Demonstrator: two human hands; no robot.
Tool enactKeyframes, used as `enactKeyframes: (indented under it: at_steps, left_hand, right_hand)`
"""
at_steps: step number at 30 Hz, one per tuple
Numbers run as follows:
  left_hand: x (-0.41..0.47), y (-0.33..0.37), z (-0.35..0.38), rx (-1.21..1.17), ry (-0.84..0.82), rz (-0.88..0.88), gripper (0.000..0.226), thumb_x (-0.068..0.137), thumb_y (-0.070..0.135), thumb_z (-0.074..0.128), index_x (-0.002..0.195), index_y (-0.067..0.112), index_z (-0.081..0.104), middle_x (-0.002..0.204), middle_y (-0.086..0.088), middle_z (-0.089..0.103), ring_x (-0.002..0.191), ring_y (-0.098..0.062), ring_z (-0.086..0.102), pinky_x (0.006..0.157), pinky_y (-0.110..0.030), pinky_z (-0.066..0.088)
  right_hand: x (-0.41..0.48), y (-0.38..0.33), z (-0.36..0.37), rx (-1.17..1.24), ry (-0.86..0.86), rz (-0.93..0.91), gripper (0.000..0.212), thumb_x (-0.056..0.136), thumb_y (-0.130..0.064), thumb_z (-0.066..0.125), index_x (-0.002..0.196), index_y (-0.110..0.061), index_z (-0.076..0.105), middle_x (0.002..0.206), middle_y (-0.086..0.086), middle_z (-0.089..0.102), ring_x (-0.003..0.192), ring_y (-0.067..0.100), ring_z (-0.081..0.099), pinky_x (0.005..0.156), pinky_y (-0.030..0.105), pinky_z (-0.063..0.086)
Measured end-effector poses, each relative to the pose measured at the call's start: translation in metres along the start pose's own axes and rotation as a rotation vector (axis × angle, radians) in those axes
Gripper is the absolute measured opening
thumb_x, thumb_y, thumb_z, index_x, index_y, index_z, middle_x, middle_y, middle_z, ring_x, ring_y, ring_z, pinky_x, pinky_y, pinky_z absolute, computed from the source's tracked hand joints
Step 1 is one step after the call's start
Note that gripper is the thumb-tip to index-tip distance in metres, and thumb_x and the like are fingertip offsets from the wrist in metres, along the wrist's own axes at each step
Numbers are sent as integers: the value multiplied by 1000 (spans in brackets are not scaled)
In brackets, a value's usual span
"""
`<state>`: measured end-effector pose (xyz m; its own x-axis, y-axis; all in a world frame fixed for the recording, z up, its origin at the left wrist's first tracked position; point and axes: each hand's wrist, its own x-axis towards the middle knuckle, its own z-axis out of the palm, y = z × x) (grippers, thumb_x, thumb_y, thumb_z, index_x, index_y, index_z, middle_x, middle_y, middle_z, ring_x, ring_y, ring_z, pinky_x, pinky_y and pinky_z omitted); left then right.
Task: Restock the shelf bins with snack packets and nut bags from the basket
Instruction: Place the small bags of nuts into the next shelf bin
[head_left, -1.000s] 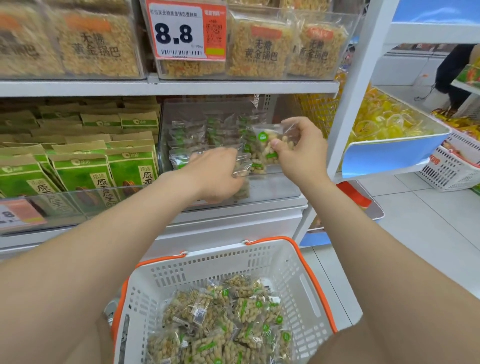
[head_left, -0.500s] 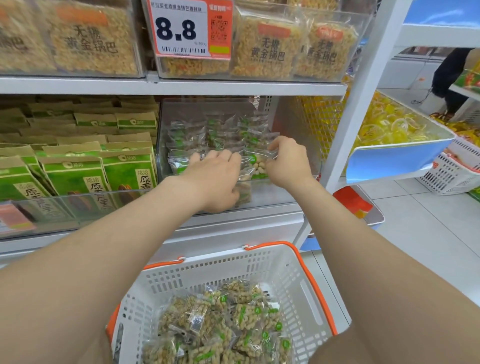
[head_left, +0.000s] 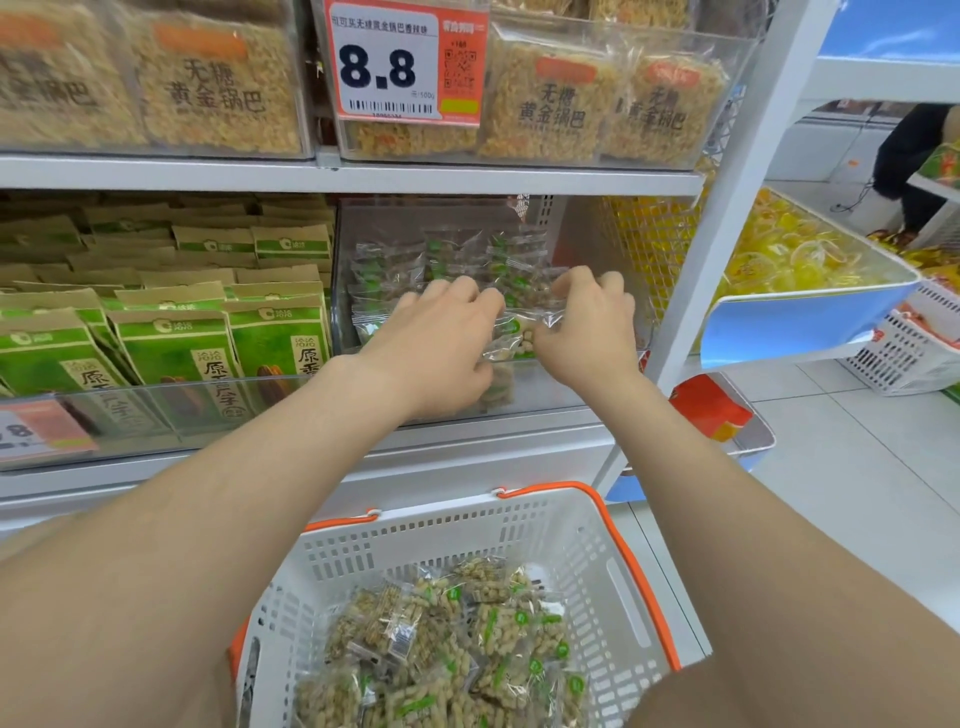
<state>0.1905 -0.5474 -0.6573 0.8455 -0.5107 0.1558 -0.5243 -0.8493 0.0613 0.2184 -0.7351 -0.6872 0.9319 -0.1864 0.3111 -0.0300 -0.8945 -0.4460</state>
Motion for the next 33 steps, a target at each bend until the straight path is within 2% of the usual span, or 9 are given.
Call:
enactKeyframes:
  at_steps: [6, 10, 15, 18, 23, 26, 28, 31, 33]
  left_hand:
    - [-21, 16, -6, -52, 97, 7, 11, 88, 33, 63, 96, 28, 55, 91, 3, 63, 91, -31, 63, 65, -37, 44]
    - [-39, 26, 11, 58, -133, -18, 16, 88, 39, 60, 84, 24, 55, 77, 2, 53, 89, -33, 65, 61, -34, 41]
    - [-65, 36, 61, 155, -466, 26, 20, 100, 36, 54, 84, 31, 43, 77, 4, 45, 79, -26, 55, 63, -36, 46]
    - [-80, 37, 97, 162, -692, 37, 34, 102, 26, 50, 73, 32, 33, 83, 1, 53, 81, -26, 60, 66, -35, 50]
    - [-121, 36, 174, 145, -961, 188, 20, 100, 19, 47, 108, 14, 65, 106, -7, 66, 84, -25, 63, 77, -43, 59]
    - [-150, 45, 210, 309, -987, 412, 30, 99, 6, 57, 127, 14, 58, 121, -9, 63, 95, -29, 66, 75, -46, 59]
    - [-168, 50, 233, 437, -938, 609, 47, 101, 8, 61, 145, 14, 47, 148, -15, 46, 111, -35, 63, 77, -47, 55]
    - [-189, 54, 256, 492, -898, 893, 82, 96, 15, 72, 160, 30, 23, 172, -13, 8, 135, -42, 50, 95, -53, 54]
    - [-196, 61, 260, 588, -917, 1038, 81, 98, 23, 71, 160, 39, 22, 175, -6, -3, 145, -41, 39, 108, -57, 44]
  right_hand:
    - [-44, -13, -19, 141, -12, -380, 23, 78, -7, 55, 92, -20, 68, 89, -1, 64, 82, 21, 60, 76, 41, 51]
    - [-77, -14, -13, 1, -281, -400, 22, 72, -18, 50, 82, -24, 69, 78, -3, 69, 78, 26, 65, 67, 42, 57]
    - [-110, -12, 8, -325, -732, -391, 10, 91, -21, 56, 88, -18, 65, 86, 3, 58, 89, 32, 61, 68, 37, 50]
    - [-128, -14, 23, -414, -998, -384, 25, 96, -18, 56, 73, -18, 46, 79, 2, 54, 75, 29, 58, 66, 35, 51]
    - [-142, -28, 41, -503, -1168, -412, 25, 97, -8, 48, 73, -16, 43, 79, 4, 50, 71, 26, 46, 63, 34, 38]
    - [-140, -37, 44, -470, -1165, -432, 25, 98, -8, 46, 114, -16, 63, 115, 7, 61, 98, 30, 60, 83, 38, 53]
    - [-140, -40, 44, -456, -1139, -441, 49, 101, -10, 47, 148, -21, 50, 143, 8, 52, 114, 31, 61, 95, 45, 55]
    - [-136, -40, 48, -453, -1116, -459, 49, 101, -10, 47, 149, -19, 49, 145, 9, 51, 113, 31, 63, 95, 46, 56]
    - [-135, -38, 50, -467, -1110, -469, 46, 100, -9, 46, 146, -18, 52, 143, 10, 52, 113, 33, 64, 93, 47, 57]
